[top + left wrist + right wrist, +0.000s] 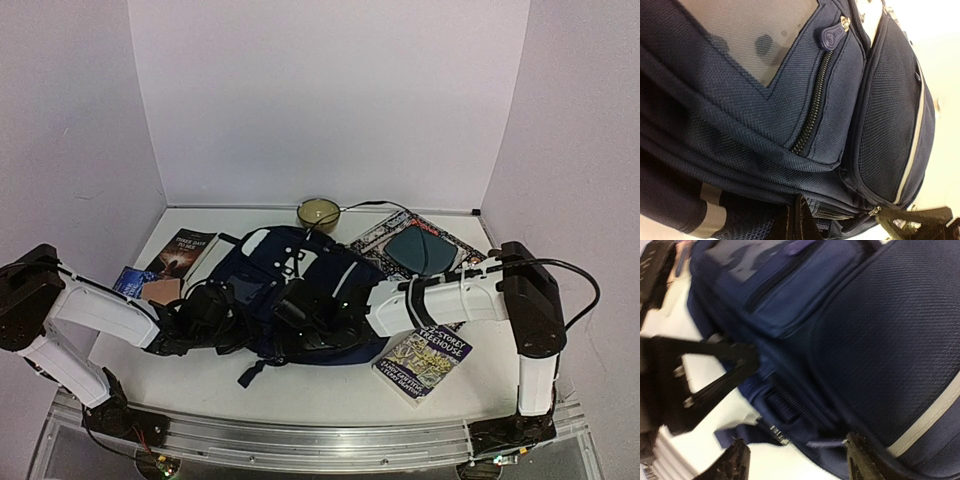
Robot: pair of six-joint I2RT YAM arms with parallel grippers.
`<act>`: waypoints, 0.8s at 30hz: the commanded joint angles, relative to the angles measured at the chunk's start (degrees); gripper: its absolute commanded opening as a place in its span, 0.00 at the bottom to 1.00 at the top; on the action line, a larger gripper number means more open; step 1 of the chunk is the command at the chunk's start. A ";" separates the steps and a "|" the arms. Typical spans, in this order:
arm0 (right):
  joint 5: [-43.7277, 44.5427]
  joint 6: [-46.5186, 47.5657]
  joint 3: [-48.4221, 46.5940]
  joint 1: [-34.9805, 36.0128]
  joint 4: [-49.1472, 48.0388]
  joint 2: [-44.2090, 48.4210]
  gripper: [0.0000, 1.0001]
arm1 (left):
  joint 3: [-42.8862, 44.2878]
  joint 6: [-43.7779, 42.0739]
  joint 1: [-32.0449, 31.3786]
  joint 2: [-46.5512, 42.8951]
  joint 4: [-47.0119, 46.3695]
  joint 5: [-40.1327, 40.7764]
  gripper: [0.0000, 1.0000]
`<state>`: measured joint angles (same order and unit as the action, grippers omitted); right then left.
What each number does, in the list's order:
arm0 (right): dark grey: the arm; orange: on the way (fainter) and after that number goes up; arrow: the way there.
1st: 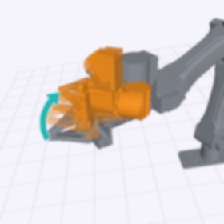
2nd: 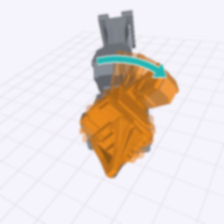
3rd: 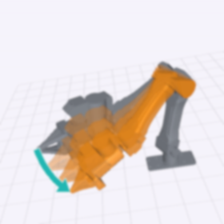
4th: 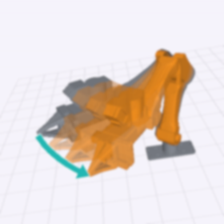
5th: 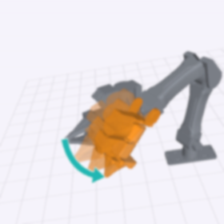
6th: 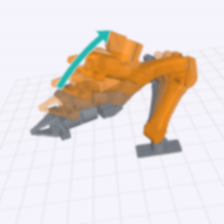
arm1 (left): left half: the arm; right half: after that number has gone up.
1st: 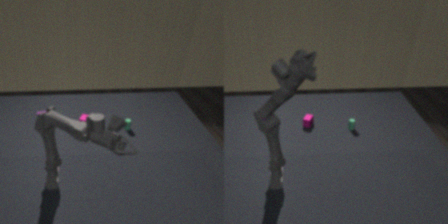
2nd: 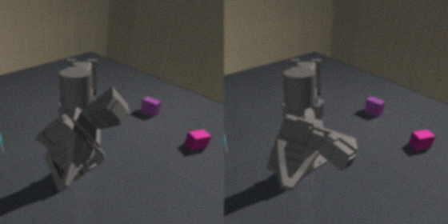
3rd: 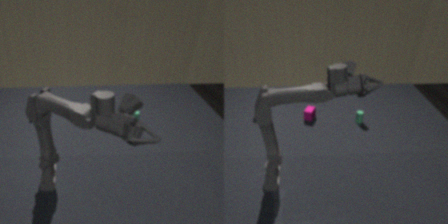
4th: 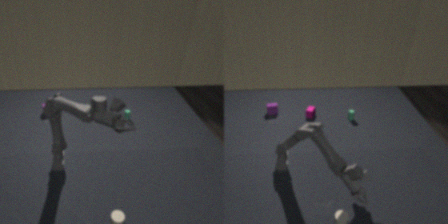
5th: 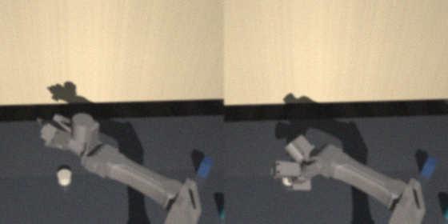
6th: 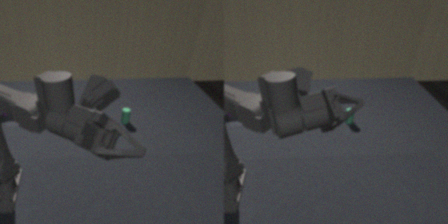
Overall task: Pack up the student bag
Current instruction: Hold the student bag at the center of the board.
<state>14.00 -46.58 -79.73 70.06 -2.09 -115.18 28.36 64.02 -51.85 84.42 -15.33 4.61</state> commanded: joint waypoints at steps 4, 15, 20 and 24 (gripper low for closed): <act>8.55 -7.39 -0.23 0.16 9.64 -0.66 0.55 | -0.33 2.43 -3.25 -1.11 -3.28 -0.40 0.00; 8.55 -12.65 3.93 2.79 13.64 3.95 0.51 | 0.59 2.92 -4.43 0.36 -3.86 0.45 0.00; 11.94 -12.69 3.13 2.79 14.05 2.64 0.42 | 0.39 2.86 -4.68 0.14 -4.07 0.48 0.00; 13.15 -12.15 2.45 2.84 14.26 1.49 0.32 | 0.17 2.85 -4.78 -0.44 -4.09 0.57 0.00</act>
<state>23.27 -58.63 -76.51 72.79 8.22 -113.80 28.32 66.59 -55.74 84.51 -16.22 6.15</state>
